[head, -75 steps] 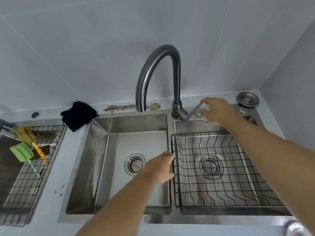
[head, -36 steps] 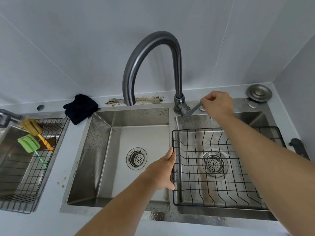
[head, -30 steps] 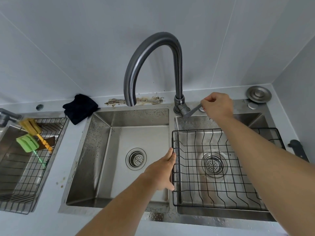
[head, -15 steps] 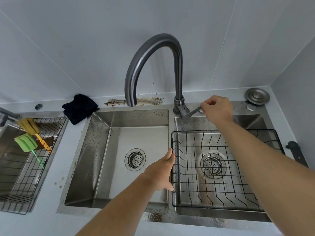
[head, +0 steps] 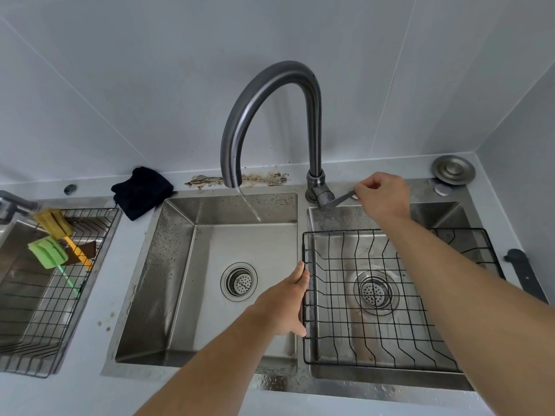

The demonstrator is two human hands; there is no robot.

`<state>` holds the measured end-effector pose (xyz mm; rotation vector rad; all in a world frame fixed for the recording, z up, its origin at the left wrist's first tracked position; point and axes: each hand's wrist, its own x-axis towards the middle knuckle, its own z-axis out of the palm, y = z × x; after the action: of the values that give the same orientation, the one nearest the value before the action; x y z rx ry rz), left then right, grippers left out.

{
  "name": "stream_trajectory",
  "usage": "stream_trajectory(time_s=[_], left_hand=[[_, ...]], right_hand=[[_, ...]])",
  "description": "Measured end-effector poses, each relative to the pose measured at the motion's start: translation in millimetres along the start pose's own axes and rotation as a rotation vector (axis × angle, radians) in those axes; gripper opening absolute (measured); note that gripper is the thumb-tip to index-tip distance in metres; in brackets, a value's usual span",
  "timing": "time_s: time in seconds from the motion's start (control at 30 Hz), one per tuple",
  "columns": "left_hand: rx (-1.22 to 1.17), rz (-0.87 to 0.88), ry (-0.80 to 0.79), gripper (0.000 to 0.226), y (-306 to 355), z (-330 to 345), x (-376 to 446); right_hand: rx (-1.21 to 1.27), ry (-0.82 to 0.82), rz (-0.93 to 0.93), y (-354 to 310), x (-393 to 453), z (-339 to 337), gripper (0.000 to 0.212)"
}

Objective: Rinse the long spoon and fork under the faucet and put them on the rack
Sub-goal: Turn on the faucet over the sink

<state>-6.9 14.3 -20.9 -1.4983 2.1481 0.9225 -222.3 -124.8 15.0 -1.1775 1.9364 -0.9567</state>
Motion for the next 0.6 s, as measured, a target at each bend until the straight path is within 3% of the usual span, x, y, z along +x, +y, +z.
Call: stream_trajectory(time_s=[0.6], left_hand=[[-0.012,-0.005,-0.008,0.123,-1.1,0.3,1.4]], right_hand=[[0.018,0.013,0.001,0.8,-3.5,0.2,0.01]])
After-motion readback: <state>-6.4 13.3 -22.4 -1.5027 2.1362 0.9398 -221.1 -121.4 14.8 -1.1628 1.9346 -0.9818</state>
